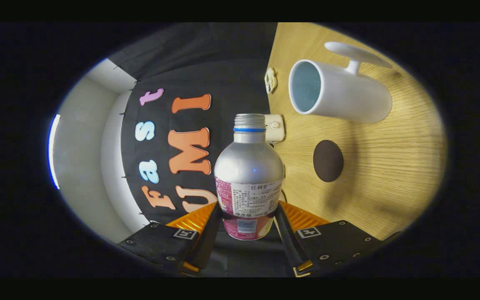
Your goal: Take the bottle from table, then pour the juice into the cup, finally place the bottle on the coaster
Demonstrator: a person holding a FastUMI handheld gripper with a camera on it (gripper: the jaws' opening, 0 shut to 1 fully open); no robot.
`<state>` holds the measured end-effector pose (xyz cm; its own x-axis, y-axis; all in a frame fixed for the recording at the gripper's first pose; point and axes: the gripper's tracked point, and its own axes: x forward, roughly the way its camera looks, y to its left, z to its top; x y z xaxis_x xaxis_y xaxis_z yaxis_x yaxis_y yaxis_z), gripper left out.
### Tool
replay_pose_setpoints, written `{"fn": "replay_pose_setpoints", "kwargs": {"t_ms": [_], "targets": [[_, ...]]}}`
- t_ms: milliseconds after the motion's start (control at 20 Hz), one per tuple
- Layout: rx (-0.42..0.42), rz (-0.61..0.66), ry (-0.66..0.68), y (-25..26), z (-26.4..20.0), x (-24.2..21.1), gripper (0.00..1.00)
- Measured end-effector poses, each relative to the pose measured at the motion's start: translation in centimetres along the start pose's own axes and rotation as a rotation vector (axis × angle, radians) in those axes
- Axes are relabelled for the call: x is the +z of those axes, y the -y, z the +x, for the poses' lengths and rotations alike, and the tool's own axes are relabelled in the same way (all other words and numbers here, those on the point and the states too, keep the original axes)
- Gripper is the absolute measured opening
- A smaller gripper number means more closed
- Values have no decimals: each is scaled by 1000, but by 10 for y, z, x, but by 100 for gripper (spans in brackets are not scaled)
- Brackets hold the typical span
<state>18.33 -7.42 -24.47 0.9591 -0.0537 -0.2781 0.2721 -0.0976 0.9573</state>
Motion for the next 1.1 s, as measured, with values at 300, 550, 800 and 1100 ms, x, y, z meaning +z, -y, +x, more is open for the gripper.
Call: {"fn": "replay_pose_setpoints", "kwargs": {"t_ms": [300, 550, 800, 1100], "targets": [[17, 98, 38, 0, -6, 12, 72], [36, 186, 62, -5, -7, 18, 72], [54, 247, 65, -10, -12, 21, 72], [79, 292, 74, -14, -15, 26, 72]]}}
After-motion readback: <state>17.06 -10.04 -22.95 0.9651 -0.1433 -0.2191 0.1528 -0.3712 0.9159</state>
